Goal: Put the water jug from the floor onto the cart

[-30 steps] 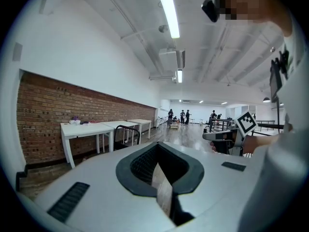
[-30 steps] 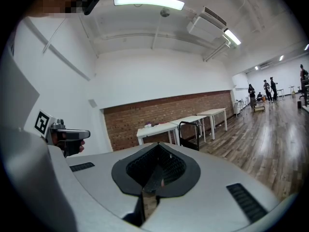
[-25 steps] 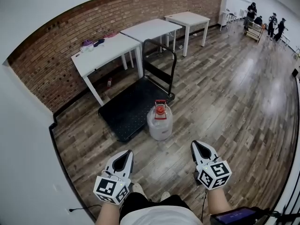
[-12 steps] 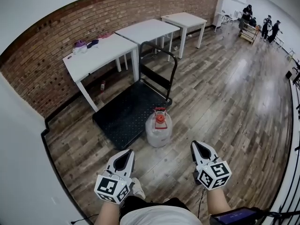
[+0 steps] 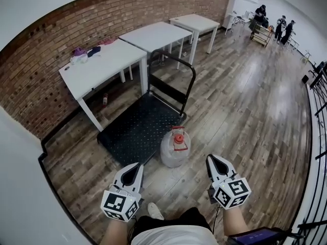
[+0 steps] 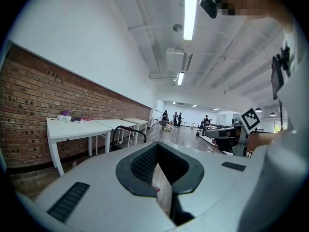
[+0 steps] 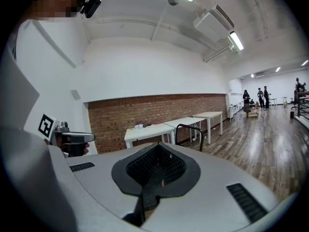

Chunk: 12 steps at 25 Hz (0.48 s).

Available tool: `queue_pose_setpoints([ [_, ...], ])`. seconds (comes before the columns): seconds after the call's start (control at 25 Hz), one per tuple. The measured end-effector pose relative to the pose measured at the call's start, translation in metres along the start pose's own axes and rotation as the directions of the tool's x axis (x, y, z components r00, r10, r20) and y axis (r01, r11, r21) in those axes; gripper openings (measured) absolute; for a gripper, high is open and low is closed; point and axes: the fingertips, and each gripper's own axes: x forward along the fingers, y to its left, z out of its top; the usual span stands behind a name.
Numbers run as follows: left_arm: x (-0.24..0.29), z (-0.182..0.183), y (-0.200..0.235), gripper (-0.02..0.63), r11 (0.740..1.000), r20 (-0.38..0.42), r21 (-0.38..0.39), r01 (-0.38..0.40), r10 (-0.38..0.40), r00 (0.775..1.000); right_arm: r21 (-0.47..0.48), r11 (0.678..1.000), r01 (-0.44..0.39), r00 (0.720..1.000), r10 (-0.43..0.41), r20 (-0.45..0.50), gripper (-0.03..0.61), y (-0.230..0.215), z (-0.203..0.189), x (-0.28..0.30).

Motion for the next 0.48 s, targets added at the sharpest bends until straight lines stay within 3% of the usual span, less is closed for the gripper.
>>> queue_pose_setpoints([
  [0.2, 0.012, 0.0, 0.032, -0.002, 1.0, -0.007, -0.018, 0.017, -0.017, 1.0, 0.002, 1.0, 0.014, 1.0, -0.014, -0.009, 0.002, 0.01, -0.001, 0.025],
  [0.48, 0.046, 0.001, 0.044, -0.002, 0.999, -0.023, -0.009, 0.032, -0.032, 0.999, 0.015, 1.0, 0.013, 1.0, -0.013, -0.021, 0.002, -0.009, -0.006, 0.056],
])
